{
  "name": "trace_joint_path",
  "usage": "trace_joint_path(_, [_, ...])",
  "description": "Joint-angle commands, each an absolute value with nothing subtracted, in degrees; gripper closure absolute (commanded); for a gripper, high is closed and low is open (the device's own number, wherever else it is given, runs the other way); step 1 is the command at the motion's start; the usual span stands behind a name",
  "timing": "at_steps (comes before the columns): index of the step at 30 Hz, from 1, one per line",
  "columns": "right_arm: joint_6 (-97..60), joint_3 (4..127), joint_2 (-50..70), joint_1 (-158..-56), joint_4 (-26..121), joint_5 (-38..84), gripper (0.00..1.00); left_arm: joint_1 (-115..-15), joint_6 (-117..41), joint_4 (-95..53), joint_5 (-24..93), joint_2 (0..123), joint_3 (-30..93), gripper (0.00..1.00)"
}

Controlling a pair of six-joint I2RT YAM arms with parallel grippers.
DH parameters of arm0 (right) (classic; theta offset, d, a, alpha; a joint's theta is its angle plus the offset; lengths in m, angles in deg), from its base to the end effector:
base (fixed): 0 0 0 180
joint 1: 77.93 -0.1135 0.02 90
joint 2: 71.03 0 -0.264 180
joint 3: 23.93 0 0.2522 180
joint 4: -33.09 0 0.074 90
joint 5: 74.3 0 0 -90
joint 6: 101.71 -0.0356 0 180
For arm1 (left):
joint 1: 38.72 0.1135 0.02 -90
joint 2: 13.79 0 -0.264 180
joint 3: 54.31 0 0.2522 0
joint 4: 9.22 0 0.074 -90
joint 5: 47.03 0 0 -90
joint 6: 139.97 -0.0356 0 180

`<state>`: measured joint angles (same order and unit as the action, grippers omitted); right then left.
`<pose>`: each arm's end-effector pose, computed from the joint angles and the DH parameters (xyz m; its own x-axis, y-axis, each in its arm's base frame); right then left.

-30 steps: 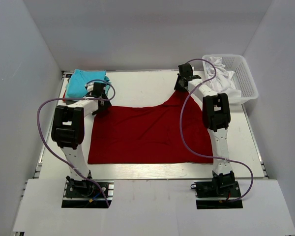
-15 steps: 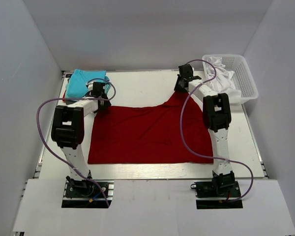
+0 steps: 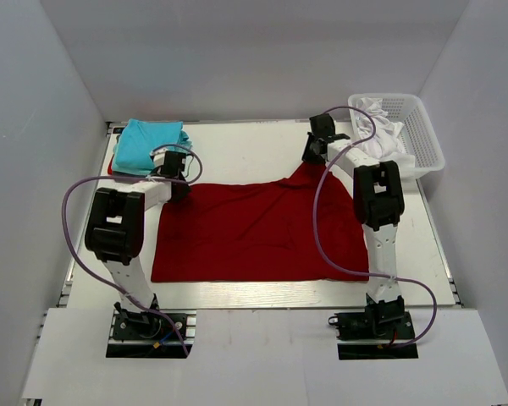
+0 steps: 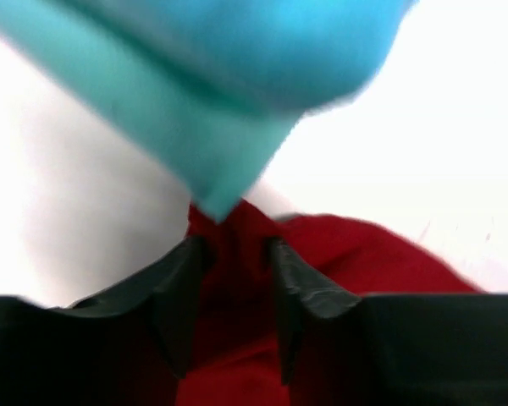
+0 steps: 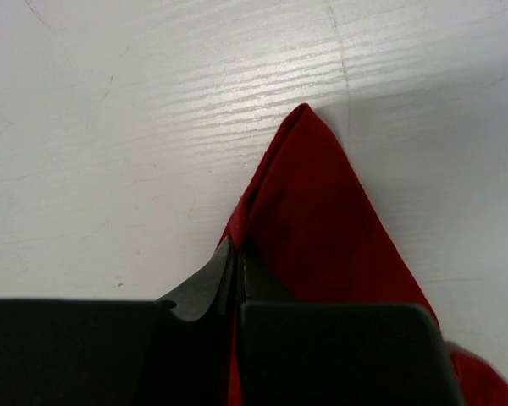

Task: Fold and stack the t-shirts
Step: Grap the side of the flattened tshirt furthest away from the robot with both arms, then fold the other side of the tshirt into a rectangle

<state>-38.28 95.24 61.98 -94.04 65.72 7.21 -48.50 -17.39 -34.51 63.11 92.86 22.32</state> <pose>0.5012 0.1393 0.1670 -0.7020 0.2577 -0.6639 0.1535 0.9651 0.2123 0.3718 -0.0516 0.1519 -0.6647 -0.3984 -0.6320 -0.4647 0.8829 -0.0679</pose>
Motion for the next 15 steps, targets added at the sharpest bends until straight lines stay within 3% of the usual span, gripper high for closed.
trace_joint_path(1, [-38.8,94.0,57.9,-93.8,63.6,8.0,1.00,-50.4,-15.9,-38.4,62.3,89.4,18.7,0.56])
trace_joint_path(6, [-38.3,93.7,58.0,-93.7,62.5,9.1,1.00,-50.4,-16.4,-38.3,63.6,89.4,19.8,0.84])
trace_joint_path(7, [-38.0,94.0,58.0,-93.9,62.4,9.3,1.00,-50.4,-16.4,-38.3,63.6,89.4,20.4,1.00])
trace_joint_path(15, [-36.3,93.1,52.3,-93.8,59.3,8.9,1.00,-51.5,-16.4,-38.9,70.9,84.6,22.9,1.00])
